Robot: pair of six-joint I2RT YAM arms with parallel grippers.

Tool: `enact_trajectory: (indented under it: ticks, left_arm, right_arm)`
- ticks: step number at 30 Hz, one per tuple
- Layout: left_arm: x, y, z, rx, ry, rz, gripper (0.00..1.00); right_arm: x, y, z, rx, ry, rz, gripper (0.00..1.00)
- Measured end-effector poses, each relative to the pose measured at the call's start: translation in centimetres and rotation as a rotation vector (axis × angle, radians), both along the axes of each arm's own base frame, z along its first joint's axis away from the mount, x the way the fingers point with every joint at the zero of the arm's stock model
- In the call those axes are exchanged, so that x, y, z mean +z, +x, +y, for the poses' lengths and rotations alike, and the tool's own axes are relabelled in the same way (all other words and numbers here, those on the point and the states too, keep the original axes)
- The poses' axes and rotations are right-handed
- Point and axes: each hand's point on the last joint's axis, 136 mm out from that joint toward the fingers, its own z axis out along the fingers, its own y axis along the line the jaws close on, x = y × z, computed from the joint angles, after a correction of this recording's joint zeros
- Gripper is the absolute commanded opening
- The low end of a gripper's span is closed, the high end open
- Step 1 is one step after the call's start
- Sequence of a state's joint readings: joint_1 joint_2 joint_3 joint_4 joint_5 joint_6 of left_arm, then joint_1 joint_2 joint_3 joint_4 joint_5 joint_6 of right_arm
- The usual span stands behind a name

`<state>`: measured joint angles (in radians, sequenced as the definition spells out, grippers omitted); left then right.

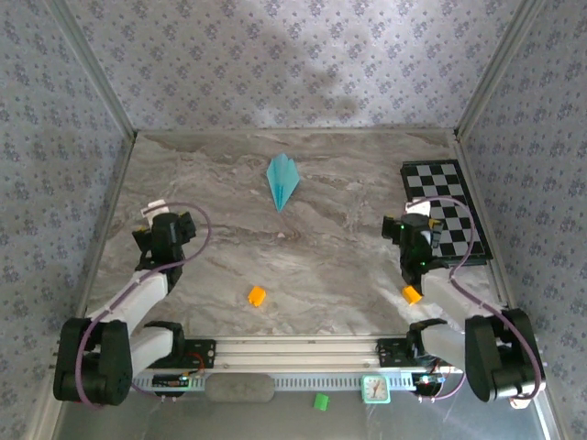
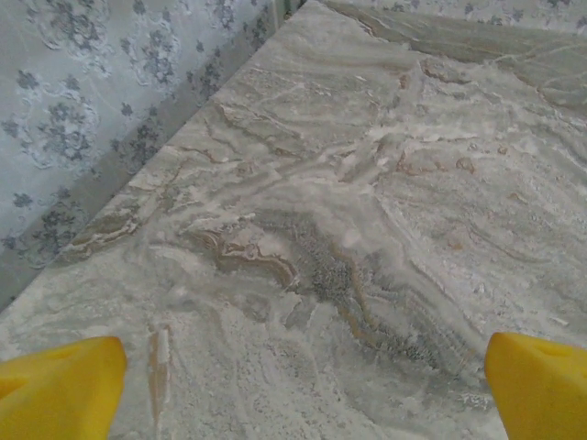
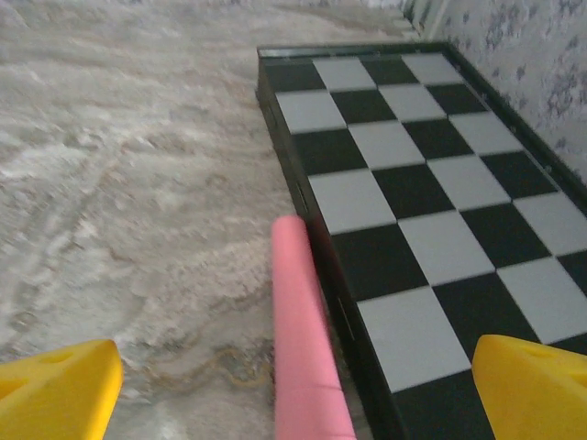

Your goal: Fold a paper plane with a square sheet of paper (pick it up from the middle)

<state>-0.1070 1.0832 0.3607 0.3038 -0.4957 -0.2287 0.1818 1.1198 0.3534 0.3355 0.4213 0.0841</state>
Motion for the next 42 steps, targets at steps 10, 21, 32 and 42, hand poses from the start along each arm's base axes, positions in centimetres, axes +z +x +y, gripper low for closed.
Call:
enact_trajectory:
  ticks: [10,21,32,42]
  left_arm:
    - [-2.5,2.5,-2.3,-0.233,0.001,-0.048,1.00]
    - [-4.6,4.4,-2.0,-0.292,-0.027,-0.064,1.00]
    - [-2.9,6.8,-2.2,-0.301,-0.029,-0.088,1.00]
    - [-3.8,6.7,-2.8,-0.326,-0.023,-0.040,1.00]
  right_arm:
    - [-1.2,2.8,0.7,0.133,-0.028,-0.050,1.00]
    - [-3.0,4.2,0.6,0.232,0.030,-0.088,1.00]
    - [-2.2,5.9,-0.2,0.218,0.058,-0.098,1.00]
    - [-2.6,5.8,-0.4,0.205,0.072,-0.081,1.00]
